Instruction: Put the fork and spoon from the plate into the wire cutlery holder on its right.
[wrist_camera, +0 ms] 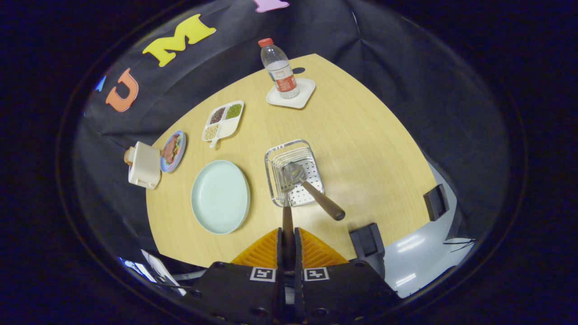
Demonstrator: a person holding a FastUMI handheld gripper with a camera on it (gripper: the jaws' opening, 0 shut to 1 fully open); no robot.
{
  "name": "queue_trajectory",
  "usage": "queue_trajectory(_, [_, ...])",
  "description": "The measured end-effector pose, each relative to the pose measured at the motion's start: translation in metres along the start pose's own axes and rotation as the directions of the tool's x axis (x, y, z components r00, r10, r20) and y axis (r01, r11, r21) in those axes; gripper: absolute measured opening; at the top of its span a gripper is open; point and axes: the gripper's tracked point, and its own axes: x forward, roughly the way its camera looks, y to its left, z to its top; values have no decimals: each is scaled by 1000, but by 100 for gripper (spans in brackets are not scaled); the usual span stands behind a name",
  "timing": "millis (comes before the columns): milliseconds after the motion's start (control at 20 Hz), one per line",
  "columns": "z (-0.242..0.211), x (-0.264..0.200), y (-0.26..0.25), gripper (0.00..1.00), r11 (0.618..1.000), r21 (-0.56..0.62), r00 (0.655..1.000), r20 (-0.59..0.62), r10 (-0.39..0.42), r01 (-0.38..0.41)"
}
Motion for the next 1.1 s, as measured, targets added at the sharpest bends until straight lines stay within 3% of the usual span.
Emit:
queue_trajectory(100, [2,-3,5,13,1000,7,1000,14,12,-12])
queue_trajectory(200, [1,-4,4,36,1000,9,1000,23,9,-10])
queue_trajectory(500, [4,-13,15,62,999,-6,996,84,36,-35])
queue_trajectory(700, [4,-28,19,90,999,-41,986,164,22,-15])
queue_trajectory(950, [7,-59,31,89,993,-115,948,317,37,-1])
queue_trajectory(1100, [7,-90,63,89,983,-162,873,461,156,-89])
